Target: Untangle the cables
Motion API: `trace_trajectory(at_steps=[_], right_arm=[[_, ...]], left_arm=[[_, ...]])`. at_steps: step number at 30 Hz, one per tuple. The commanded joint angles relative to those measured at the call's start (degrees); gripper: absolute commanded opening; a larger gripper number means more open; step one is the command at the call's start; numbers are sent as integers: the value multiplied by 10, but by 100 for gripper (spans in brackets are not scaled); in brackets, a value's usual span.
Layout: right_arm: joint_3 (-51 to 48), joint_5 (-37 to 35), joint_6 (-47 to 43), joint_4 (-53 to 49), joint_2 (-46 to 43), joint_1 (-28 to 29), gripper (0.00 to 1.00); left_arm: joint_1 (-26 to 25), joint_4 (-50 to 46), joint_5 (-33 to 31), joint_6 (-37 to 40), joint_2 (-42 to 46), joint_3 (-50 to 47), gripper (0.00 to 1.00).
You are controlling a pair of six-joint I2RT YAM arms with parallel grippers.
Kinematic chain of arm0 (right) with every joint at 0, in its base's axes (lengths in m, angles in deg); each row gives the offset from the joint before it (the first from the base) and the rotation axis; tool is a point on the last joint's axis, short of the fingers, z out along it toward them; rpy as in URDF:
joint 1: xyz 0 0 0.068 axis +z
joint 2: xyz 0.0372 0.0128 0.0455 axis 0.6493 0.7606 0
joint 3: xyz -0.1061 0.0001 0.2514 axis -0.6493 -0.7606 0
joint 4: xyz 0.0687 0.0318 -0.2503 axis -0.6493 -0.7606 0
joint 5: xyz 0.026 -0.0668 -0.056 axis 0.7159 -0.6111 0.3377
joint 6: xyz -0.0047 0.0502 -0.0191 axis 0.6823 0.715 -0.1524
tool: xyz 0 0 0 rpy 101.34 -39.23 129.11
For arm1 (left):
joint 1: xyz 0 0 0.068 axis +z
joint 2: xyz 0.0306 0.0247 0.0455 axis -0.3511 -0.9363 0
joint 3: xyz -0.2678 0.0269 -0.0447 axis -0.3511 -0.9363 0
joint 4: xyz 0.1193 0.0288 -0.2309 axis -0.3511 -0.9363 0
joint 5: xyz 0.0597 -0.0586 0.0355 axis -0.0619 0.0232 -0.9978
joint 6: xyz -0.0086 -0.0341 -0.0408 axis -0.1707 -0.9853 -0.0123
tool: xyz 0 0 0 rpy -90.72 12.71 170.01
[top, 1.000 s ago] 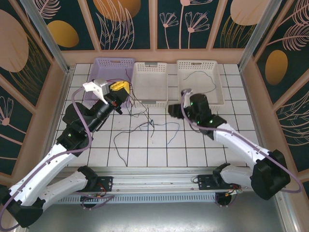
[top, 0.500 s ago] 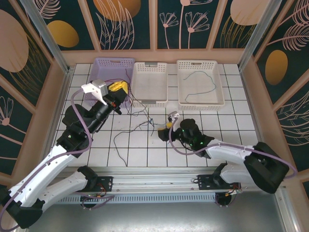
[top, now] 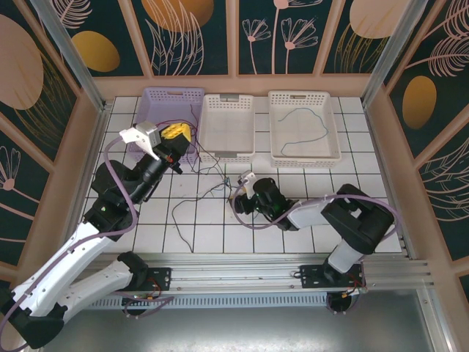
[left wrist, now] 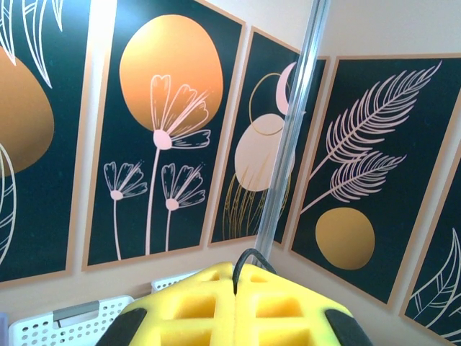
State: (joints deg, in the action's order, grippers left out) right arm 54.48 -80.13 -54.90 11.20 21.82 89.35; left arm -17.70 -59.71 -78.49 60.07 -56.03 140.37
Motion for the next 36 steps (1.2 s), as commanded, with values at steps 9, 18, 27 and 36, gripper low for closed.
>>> trace_trajectory(at_steps=[9,18,27,36], right_arm=[[56,-45,-27,52,73,-17,56],[30,-47,-11,51,64,-29,5],[-30,-38,13,58,5,-50,0],[-67,-47,73,10,-43,-73,0]], left_arm=[[0,27,-11,13,15,-6,0],[1,27,-28,21,28,-9,0],[0,26,-47,29,38,-11,0],[1,26,-127,51,59,-17,0]])
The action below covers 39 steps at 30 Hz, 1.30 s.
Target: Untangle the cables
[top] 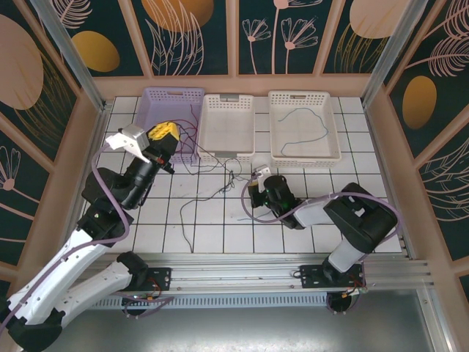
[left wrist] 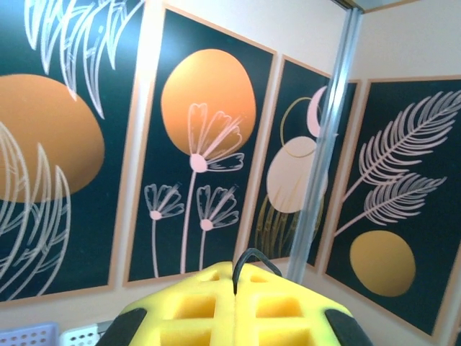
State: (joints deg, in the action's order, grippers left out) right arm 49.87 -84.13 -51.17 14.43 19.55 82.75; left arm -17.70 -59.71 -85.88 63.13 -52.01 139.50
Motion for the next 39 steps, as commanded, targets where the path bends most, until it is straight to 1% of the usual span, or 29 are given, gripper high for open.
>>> trace_trajectory(at_steps=[1,5,8,14,17,18,21,24,27,32,35,39], right_arm=[[-21,-12,41,-38,-24,-10,0],[-27,-24,62,-89,-40,-21,0],[-43,-21,79,-95,-60,-31,0],[-58,8,101,-112,-81,-52,0],[-58,23,103,-116,-84,-52,0],[-60,39,104,-116,-86,-52,3],[-71,75,103,-96,-100,-52,18],[-81,101,99,-73,-119,-51,30],[-85,110,93,-57,-130,-51,38],[-61,127,67,-45,-114,-44,40],[-33,108,32,-40,-91,-26,41],[1,104,-10,-33,-48,-7,42]], left_arm=[[1,30,-71,24,24,-11,0],[1,63,-169,29,53,-35,0],[1,96,-233,34,74,-60,0],[1,127,-277,36,95,-82,0],[1,124,-271,33,89,-83,0],[1,123,-261,31,85,-82,0],[2,105,-230,22,65,-71,0],[2,91,-189,2,41,-63,0],[2,82,-157,-6,25,-57,0],[2,75,-128,-12,13,-51,0],[2,73,-120,-13,9,-49,0],[2,73,-127,-9,13,-50,0]])
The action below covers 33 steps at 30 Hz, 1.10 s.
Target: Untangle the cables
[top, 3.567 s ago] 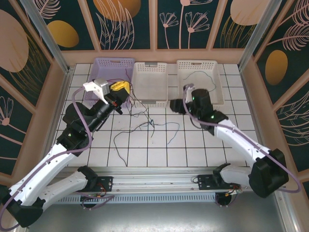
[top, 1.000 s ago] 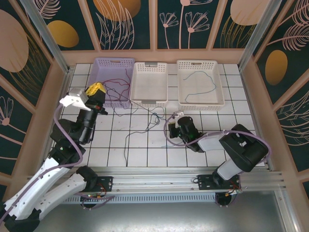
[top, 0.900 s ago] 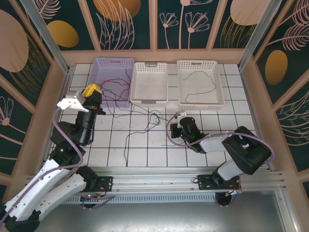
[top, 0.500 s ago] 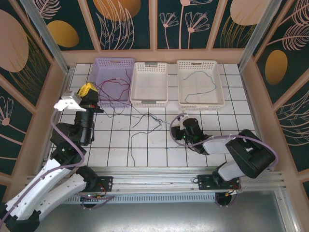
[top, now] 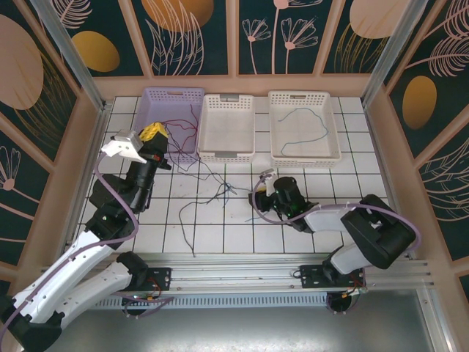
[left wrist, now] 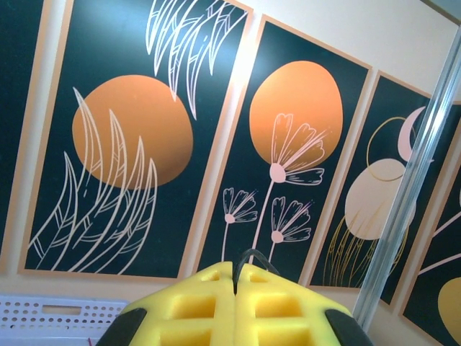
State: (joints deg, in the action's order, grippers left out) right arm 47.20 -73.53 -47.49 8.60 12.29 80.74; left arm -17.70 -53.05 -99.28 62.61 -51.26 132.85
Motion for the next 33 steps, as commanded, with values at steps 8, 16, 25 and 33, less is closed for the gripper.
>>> trace_trajectory(at_steps=[8,16,25,33], right_arm=[[49,-32,-99,61,93,55,44],[88,-90,-126,81,173,46,43],[106,-89,-137,115,206,24,32],[83,-26,-111,135,125,38,39]], left_arm=[[1,10,2,-1,13,14,0],[2,16,0,1,27,9,0],[2,16,16,-2,28,9,0],[2,16,22,-4,27,9,0]])
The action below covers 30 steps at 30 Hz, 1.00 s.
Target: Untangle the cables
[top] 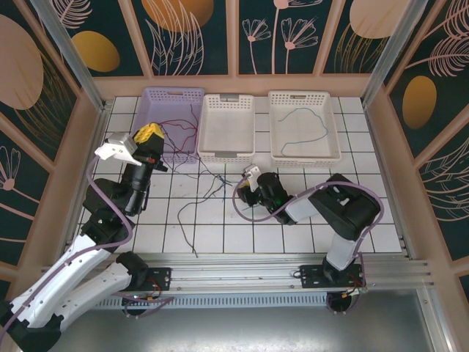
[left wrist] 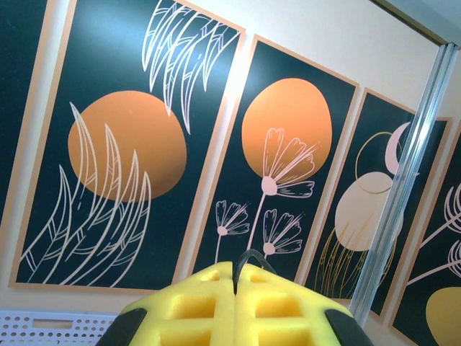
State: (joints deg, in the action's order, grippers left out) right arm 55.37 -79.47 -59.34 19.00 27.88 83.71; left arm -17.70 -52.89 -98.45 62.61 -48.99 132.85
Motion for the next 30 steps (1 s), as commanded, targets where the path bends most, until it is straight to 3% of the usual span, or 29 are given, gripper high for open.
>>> trace_trajectory(at_steps=[1,9,17,30], right_arm=[[6,46,8,25,-34,10,39],[-11,132,55,42,-55,24,39],[5,169,84,70,8,28,39],[-24,19,23,102,-18,37,40]], left_arm=[[2,15,15,-4,3,9,0],[2,14,8,1,7,10,0],[1,14,9,0,7,9,0],[2,9,24,-35,15,20,0]])
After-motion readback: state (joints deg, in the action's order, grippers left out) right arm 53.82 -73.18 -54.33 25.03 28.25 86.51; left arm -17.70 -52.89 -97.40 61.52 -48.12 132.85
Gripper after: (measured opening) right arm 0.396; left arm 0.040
